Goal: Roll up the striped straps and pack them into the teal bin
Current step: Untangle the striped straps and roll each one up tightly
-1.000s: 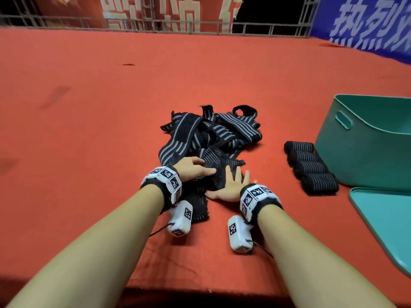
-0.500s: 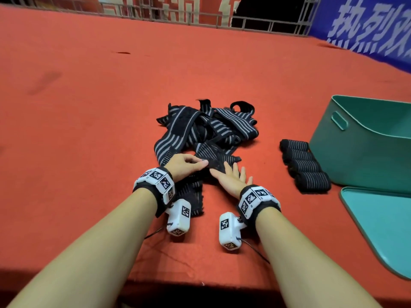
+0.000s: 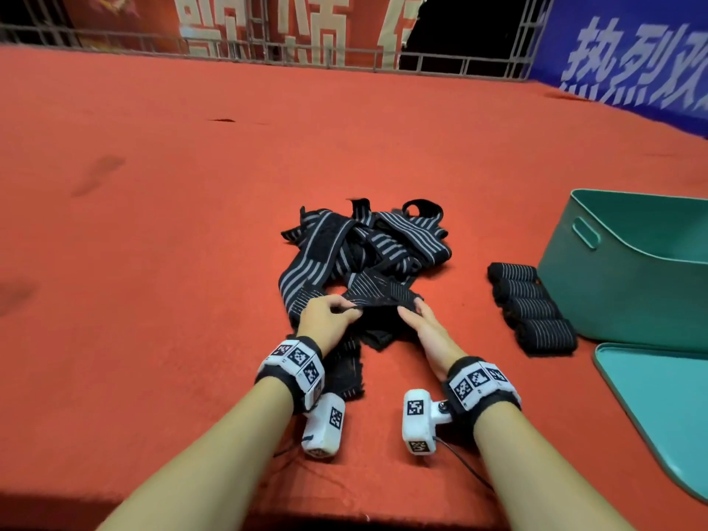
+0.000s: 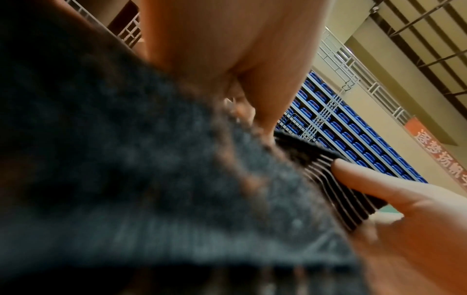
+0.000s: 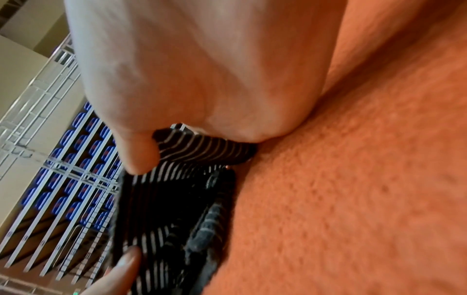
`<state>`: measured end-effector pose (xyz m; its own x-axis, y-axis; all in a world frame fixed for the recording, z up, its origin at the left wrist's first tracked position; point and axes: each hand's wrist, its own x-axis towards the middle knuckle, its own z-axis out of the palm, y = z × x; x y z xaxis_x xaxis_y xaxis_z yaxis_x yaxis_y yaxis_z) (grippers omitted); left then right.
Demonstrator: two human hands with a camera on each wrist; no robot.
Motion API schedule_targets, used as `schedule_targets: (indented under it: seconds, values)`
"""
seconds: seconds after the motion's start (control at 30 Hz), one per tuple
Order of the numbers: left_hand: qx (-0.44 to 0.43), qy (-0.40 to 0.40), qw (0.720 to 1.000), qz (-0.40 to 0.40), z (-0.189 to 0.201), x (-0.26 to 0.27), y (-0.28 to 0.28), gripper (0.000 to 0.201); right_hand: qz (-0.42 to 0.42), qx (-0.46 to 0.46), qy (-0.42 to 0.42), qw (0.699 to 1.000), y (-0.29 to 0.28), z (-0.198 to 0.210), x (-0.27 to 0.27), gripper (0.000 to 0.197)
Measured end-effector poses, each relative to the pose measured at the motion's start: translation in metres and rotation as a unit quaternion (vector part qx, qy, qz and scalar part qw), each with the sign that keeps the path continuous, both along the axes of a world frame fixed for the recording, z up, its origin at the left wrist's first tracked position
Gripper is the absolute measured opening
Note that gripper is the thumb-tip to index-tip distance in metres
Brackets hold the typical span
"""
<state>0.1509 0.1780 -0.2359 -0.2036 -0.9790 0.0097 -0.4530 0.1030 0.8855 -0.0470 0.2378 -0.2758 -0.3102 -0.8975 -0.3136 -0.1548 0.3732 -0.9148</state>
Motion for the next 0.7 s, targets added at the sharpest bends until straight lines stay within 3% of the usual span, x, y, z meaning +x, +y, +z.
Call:
schedule_targets:
  seconds: [0.1, 0.3, 0.4, 0.47, 0.57, 0.67, 0.7]
  values:
    - [-0.077, 0.013, 0.993, 0.087, 0.014, 0.003, 0.000, 0.007, 0.018, -0.035, -0.011, 0.999, -0.014, -0.038, -0.024, 0.078]
    - [-0.109, 0.127, 0.980, 0.107, 0.041, 0.011, -0.008, 0.013, 0.015, -0.039, -0.034, 0.999, 0.015, 0.033, 0.012, 0.117]
    - [-0.107, 0.170, 0.977, 0.068, 0.055, 0.011, -0.001, 0.011, -0.003, -0.043, -0.034, 0.999, 0.010, 0.028, 0.012, 0.090]
    - [-0.114, 0.182, 0.976, 0.029, 0.062, 0.007, 0.006, 0.014, -0.011, -0.042, -0.115, 0.992, 0.009, 0.027, 0.012, 0.090]
    - [-0.136, 0.145, 0.979, -0.044, 0.066, -0.003, 0.019, 0.015, -0.035, -0.077, -0.201, 0.976, 0.011, 0.037, 0.012, 0.092]
    - [-0.126, 0.052, 0.987, -0.080, 0.047, -0.014, 0.029, 0.004, -0.005, -0.067, -0.156, 0.985, 0.010, 0.030, 0.008, 0.079]
    - [-0.118, 0.018, 0.990, -0.078, 0.040, -0.015, 0.033, 0.010, 0.017, -0.065, -0.135, 0.989, 0.009, 0.023, 0.007, 0.079]
